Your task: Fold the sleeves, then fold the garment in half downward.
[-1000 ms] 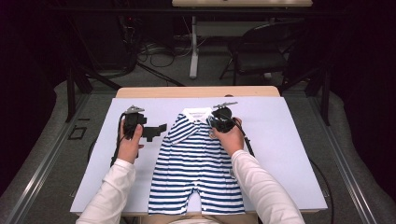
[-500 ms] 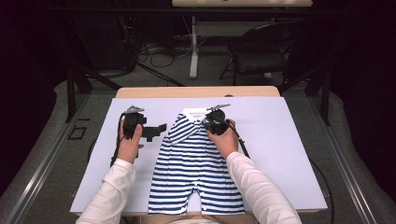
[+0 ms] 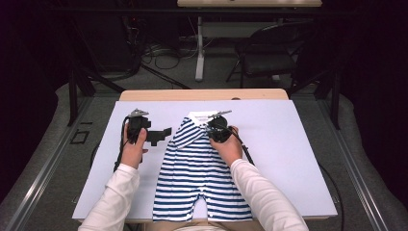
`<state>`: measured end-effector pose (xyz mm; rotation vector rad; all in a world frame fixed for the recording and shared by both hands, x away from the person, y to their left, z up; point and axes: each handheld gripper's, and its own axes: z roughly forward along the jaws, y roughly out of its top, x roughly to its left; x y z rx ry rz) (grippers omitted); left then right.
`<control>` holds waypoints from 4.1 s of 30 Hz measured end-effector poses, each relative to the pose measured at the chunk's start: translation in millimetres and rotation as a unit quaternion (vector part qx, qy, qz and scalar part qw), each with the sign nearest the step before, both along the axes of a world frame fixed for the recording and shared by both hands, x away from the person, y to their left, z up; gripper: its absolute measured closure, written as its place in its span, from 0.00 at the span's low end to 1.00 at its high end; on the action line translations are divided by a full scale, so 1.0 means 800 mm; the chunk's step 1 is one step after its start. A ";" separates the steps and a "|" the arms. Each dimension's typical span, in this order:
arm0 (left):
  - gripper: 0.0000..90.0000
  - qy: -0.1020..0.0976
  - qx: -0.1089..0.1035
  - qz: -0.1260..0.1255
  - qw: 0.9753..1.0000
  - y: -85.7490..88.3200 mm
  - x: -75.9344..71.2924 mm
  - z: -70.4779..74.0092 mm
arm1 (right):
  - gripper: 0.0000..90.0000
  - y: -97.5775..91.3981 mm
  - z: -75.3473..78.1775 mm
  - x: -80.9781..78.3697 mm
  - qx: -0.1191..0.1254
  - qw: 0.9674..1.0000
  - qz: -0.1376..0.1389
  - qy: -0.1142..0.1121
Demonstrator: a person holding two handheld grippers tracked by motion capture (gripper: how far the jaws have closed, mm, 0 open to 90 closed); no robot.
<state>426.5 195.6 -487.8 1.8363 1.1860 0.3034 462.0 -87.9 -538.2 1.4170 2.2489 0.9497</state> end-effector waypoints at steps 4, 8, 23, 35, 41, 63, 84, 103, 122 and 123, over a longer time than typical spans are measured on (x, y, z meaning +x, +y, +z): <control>0.01 0.001 0.000 -0.001 1.000 0.000 0.000 0.000 | 0.99 0.000 -0.005 -0.003 -0.001 1.000 0.004 0.008; 0.01 0.001 0.001 -0.001 1.000 0.000 0.000 0.000 | 0.98 0.002 -0.008 -0.006 0.000 1.000 0.012 0.010; 0.01 0.004 0.001 -0.001 1.000 0.000 0.000 -0.002 | 0.85 -0.006 0.001 -0.012 0.004 1.000 0.023 0.009; 0.01 0.009 0.000 0.003 1.000 -0.001 0.002 -0.005 | 0.60 -0.027 0.015 -0.007 0.020 1.000 0.015 -0.002; 0.01 0.018 -0.004 0.008 1.000 0.000 0.003 -0.006 | 0.53 -0.039 0.022 -0.006 0.014 1.000 0.020 -0.006; 0.01 0.022 0.008 -0.010 1.000 -0.005 0.007 -0.014 | 0.30 -0.073 0.034 0.006 0.021 0.999 0.040 -0.028; 0.01 0.026 0.014 -0.040 0.999 -0.037 0.027 -0.010 | 0.18 -0.104 0.066 0.024 0.008 0.999 0.025 -0.029; 0.01 0.042 0.014 -0.042 0.998 -0.055 0.082 0.018 | 0.15 -0.109 0.085 0.051 0.001 1.000 0.018 -0.017; 0.18 0.020 0.048 -0.038 0.998 -0.093 0.123 0.031 | 0.17 -0.097 0.076 0.085 -0.017 1.000 0.004 -0.008; 0.19 0.022 0.051 -0.036 0.998 -0.096 0.124 0.030 | 0.17 -0.096 0.074 0.088 -0.016 1.000 0.001 -0.009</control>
